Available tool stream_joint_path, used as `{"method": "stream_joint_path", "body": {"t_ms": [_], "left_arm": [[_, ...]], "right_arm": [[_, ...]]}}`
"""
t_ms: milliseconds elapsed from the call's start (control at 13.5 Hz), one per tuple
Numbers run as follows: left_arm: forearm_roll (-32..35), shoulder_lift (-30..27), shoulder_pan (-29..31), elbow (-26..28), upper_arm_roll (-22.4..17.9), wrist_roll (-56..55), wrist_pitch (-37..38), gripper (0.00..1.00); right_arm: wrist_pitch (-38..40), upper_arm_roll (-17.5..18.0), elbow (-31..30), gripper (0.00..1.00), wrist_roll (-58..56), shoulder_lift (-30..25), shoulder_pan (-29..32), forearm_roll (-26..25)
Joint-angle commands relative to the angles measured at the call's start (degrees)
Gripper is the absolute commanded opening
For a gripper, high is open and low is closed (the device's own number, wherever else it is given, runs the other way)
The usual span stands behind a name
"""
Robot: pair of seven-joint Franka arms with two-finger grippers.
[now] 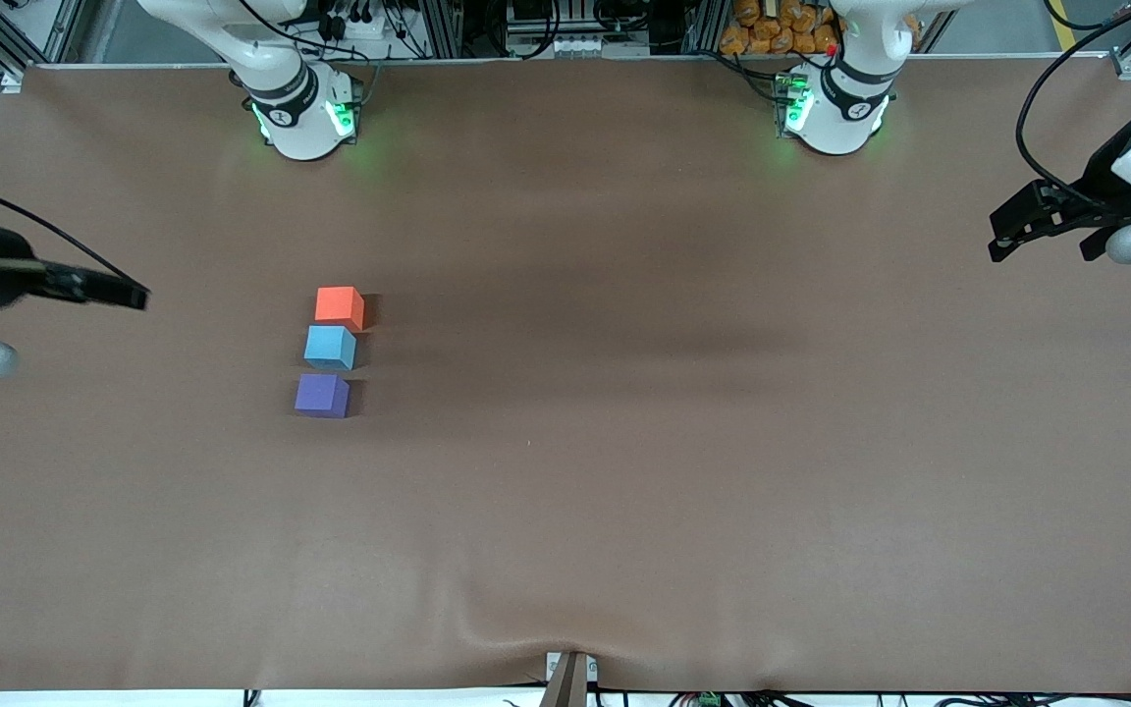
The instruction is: Place blue block between orange and purple blocks
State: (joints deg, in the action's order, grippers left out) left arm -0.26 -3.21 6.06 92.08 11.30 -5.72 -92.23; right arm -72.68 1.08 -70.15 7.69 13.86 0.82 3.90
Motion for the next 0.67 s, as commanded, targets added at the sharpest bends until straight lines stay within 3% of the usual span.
{"method": "stream_joint_path", "body": {"t_ms": [0,297,594], "left_arm": [[-1.32,-0.74,0.79,-0.5,0.31,-0.34,0.55,1.0],[-1.58,-0.92,0.62,-0.59,0.39,-0.34,2.3,1.0],[-3.34,-0.39,0.97,-2.7,-0.57,-0.61,2.58,1.0]], "right_arm": [[0.09,0.76,-4.01,1.0,-2.06,-5.93,0.67,-1.61],[-8.5,0.85,-19.37,1.0,-2.06,-16.73,0.68,-1.7],[-9.58,0.76,-20.38,1.0,-2.67,-18.43,0.94,-1.7]]}}
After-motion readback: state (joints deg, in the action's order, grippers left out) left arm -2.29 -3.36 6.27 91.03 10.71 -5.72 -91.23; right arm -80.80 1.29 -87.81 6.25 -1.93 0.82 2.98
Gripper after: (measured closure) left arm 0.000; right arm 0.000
